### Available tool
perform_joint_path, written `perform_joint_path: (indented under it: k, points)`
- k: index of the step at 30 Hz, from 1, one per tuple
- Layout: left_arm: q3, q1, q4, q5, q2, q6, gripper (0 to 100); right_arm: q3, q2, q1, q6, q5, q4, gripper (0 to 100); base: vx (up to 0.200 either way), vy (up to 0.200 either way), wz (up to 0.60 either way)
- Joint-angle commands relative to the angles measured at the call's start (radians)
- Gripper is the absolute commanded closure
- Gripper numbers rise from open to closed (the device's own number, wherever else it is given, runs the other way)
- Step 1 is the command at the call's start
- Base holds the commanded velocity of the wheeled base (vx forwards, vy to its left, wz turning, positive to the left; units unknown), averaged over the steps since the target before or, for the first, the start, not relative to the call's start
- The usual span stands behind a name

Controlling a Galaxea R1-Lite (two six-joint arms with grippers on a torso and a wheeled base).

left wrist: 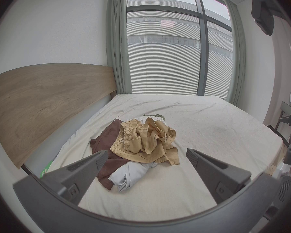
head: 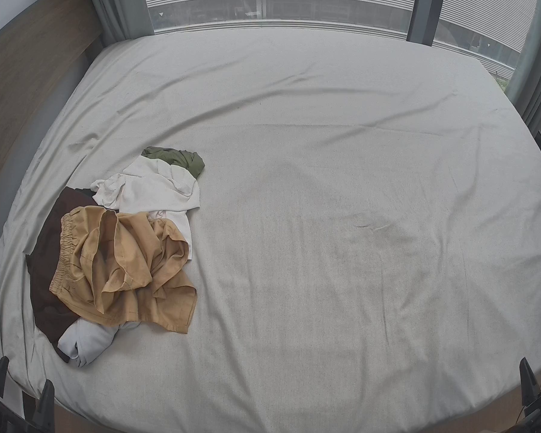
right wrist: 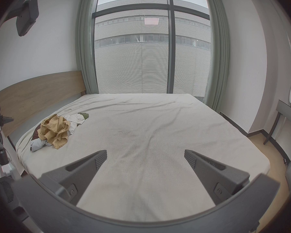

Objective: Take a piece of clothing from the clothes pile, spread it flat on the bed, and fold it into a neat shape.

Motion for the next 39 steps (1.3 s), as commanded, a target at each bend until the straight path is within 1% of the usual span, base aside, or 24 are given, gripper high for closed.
perform_joint_path:
  k: [1, 6, 7, 8, 9, 10, 11, 14, 16, 18, 20, 21, 22, 26, 29, 31, 33, 34, 36, 37, 39]
  points:
    - [0.018, 0.000, 0.000, 0.000, -0.016, 0.000, 0, 0.018, -0.009, 0.003, -0.004, 0.006, -0.001, 0, 0.000, 0.000, 0.00]
    - [0.018, 0.000, 0.000, 0.000, -0.016, 0.000, 0, 0.018, -0.016, 0.003, -0.008, 0.011, -0.001, 0, 0.000, 0.000, 0.00]
    - [0.018, 0.000, 0.000, 0.000, -0.016, 0.000, 0, 0.005, -0.016, 0.003, -0.011, 0.017, -0.028, 0, 0.000, 0.000, 0.00]
    - [0.018, 0.000, 0.000, 0.000, -0.016, 0.000, 0, -0.042, 0.005, 0.000, -0.011, 0.024, -0.104, 0, 0.000, 0.000, 0.00]
    - [0.018, 0.000, 0.000, 0.000, -0.016, 0.000, 0, -0.056, 0.018, -0.002, -0.011, 0.026, -0.119, 0, 0.000, 0.000, 0.00]
    - [0.018, 0.000, 0.000, 0.000, -0.016, 0.000, 0, -0.102, 0.107, -0.005, -0.012, 0.032, -0.179, 0, 0.000, 0.000, 0.00]
    - [0.018, 0.000, 0.001, 0.000, -0.016, 0.000, 0, -0.111, 0.153, -0.005, -0.014, 0.037, -0.191, 0, 0.000, 0.000, 0.00]
    - [0.018, 0.000, 0.000, 0.002, -0.016, -0.002, 0, -0.105, 0.196, 0.012, -0.015, 0.057, -0.185, 0, 0.000, 0.000, 0.00]
    - [0.018, 0.000, 0.000, 0.000, -0.016, 0.000, 0, -0.090, 0.237, 0.047, -0.003, 0.066, -0.177, 0, 0.000, 0.000, 0.00]
    - [0.018, 0.000, 0.000, 0.000, -0.016, 0.000, 0, -0.087, 0.278, 0.089, 0.046, 0.083, -0.176, 0, 0.000, 0.000, 0.00]
    - [0.018, 0.000, 0.000, 0.000, -0.016, -0.002, 0, -0.091, 0.298, 0.110, 0.121, 0.100, -0.176, 0, 0.000, 0.000, 0.00]
    - [0.018, 0.000, 0.000, 0.000, -0.016, 0.000, 0, -0.093, 0.303, 0.113, 0.132, 0.103, -0.176, 0, 0.000, 0.000, 0.00]
    - [0.018, 0.000, 0.000, 0.002, -0.016, -0.002, 0, -0.107, 0.324, 0.123, 0.166, 0.113, -0.176, 0, 0.000, 0.000, 0.00]
    - [0.018, 0.000, 0.000, 0.002, -0.016, 0.000, 0, -0.150, 0.403, 0.126, 0.173, 0.158, -0.188, 0, 0.000, 0.000, 0.00]
    - [0.018, 0.000, 0.000, 0.002, -0.016, -0.003, 0, -0.168, 0.465, 0.129, 0.175, 0.196, -0.232, 0, 0.000, 0.000, 0.00]
    - [0.018, 0.000, 0.000, 0.002, -0.016, -0.002, 0, -0.176, 0.551, 0.132, 0.178, 0.242, -0.306, 0, 0.000, 0.000, 0.00]
    - [0.018, 0.000, 0.000, 0.000, -0.016, -0.002, 0, -0.176, 0.596, 0.141, 0.183, 0.276, -0.340, 0, 0.000, 0.000, 0.00]
    - [0.018, 0.000, 0.000, 0.000, -0.016, -0.002, 0, -0.176, 0.647, 0.156, 0.198, 0.305, -0.369, 0, 0.000, 0.000, 0.00]
    - [0.018, 0.000, 0.000, 0.000, -0.016, -0.002, 0, -0.177, 0.696, 0.167, 0.218, 0.314, -0.392, 0, 0.000, 0.000, 0.00]
    - [0.018, 0.000, 0.000, 0.002, -0.016, -0.002, 0, -0.180, 0.749, 0.189, 0.238, 0.316, -0.430, 0, 0.000, 0.000, 0.00]
    - [0.018, 0.000, 0.000, 0.000, -0.016, -0.002, 0, -0.185, 0.795, 0.219, 0.246, 0.316, -0.470, 0, 0.000, 0.000, 0.00]
